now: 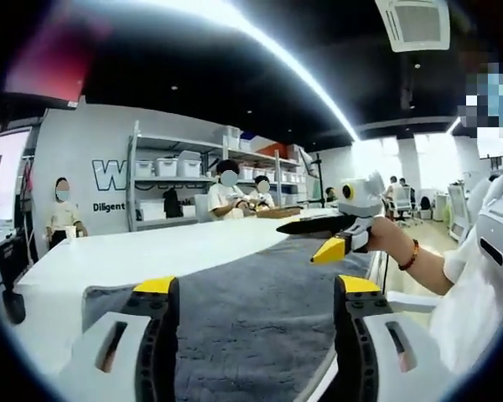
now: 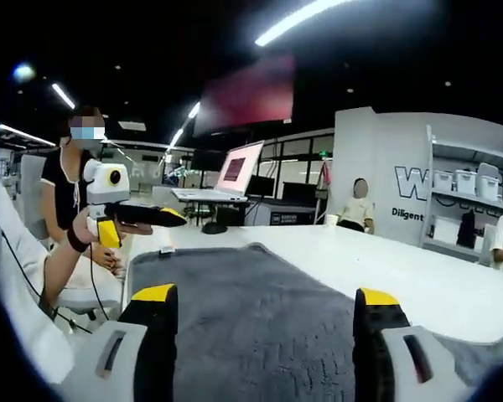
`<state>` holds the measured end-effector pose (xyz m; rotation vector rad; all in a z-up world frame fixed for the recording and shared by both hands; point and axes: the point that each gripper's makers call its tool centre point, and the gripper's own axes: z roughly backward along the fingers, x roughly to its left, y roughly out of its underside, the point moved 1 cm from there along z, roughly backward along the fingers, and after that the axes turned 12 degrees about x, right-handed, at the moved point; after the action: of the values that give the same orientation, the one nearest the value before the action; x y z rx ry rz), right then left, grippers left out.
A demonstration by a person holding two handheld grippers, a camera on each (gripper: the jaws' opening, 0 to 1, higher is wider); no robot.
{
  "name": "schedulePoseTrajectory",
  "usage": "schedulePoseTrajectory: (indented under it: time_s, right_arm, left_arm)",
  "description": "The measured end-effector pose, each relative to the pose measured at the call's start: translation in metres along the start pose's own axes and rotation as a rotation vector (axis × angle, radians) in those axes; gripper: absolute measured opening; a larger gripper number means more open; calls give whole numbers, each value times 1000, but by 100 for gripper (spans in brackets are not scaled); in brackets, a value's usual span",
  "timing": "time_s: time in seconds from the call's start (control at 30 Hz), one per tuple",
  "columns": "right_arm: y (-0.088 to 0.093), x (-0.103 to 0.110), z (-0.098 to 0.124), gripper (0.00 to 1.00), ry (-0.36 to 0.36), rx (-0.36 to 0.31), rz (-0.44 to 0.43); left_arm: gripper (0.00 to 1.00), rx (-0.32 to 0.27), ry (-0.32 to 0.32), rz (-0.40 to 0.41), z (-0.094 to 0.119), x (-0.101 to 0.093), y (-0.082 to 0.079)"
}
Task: Open the folded towel by lifting each exposed corner and separating the folded layers until the towel lies flat within the target outline without major curled edges
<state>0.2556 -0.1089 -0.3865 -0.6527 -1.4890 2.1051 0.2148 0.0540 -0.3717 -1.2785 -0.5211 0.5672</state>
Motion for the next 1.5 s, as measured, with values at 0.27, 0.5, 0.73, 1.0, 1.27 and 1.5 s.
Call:
schedulePoseTrajectory:
  time_s: [0.27, 0.5, 0.73, 1.0, 1.27, 1.5]
  right_arm:
    - [17, 7, 19, 85, 9, 26, -18]
    - [26, 5, 40, 81, 41, -4, -78]
    - [21, 1, 48, 84, 67, -40, -52]
    - [28, 4, 46, 84, 63, -2, -22]
    - [27, 9, 49, 85, 52, -2, -11]
    - [28, 7, 50, 85, 44, -4, -22]
  left_arm:
    - [74, -26, 19, 1, -4, -12, -1]
    - [74, 12, 48, -20, -8, -18, 8]
    - [75, -11, 51, -8, -3, -19, 2]
    - [75, -9, 63, -8, -3, -22, 4]
    - [76, -3, 75, -12, -5, -26, 6]
    - [76, 1, 76, -10, -4, -25, 7]
